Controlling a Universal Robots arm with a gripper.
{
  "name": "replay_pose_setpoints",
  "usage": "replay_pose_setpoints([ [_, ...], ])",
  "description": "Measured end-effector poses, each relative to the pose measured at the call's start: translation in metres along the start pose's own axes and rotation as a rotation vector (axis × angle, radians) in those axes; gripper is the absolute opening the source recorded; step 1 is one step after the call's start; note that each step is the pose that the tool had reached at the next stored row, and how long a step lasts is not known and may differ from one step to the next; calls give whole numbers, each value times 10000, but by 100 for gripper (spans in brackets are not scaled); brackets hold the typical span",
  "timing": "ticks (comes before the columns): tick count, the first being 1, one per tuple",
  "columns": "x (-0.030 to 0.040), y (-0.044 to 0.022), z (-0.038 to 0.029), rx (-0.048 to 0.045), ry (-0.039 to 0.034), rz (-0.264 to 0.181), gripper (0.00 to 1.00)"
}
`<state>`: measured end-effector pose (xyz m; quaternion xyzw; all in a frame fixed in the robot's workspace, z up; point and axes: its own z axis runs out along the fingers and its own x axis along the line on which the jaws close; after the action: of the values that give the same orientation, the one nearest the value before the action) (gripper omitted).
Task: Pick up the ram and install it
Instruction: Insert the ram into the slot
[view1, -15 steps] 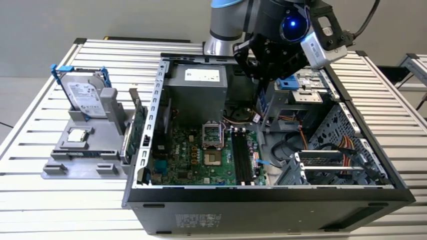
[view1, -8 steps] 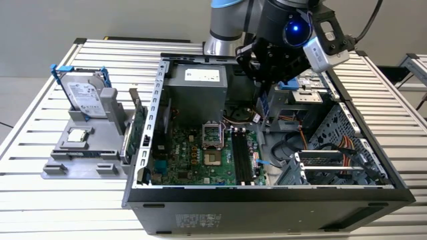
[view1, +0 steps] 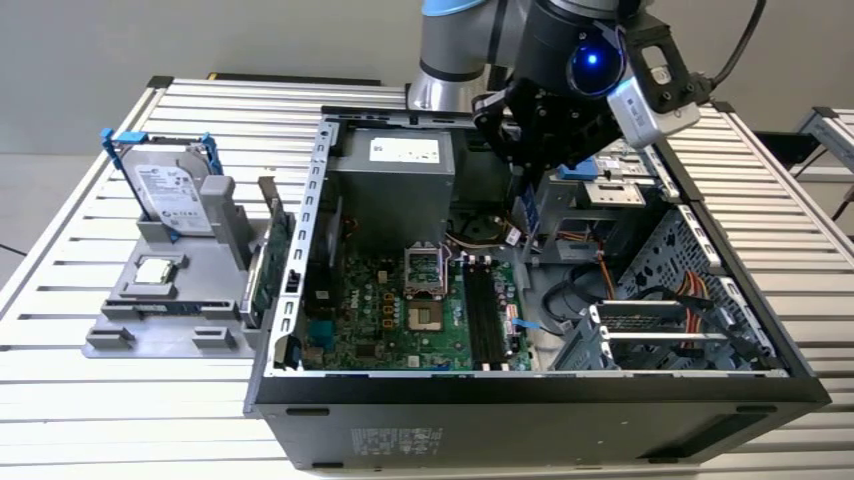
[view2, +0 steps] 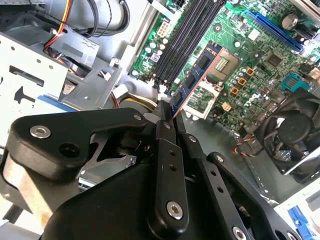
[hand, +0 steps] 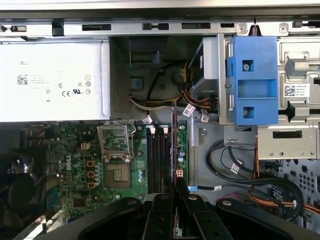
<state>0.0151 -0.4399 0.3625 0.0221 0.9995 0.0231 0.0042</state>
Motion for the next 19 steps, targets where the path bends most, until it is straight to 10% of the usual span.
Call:
replay_pose_setpoints([
  [19, -78, -6, 135, 8, -4, 275, 0],
])
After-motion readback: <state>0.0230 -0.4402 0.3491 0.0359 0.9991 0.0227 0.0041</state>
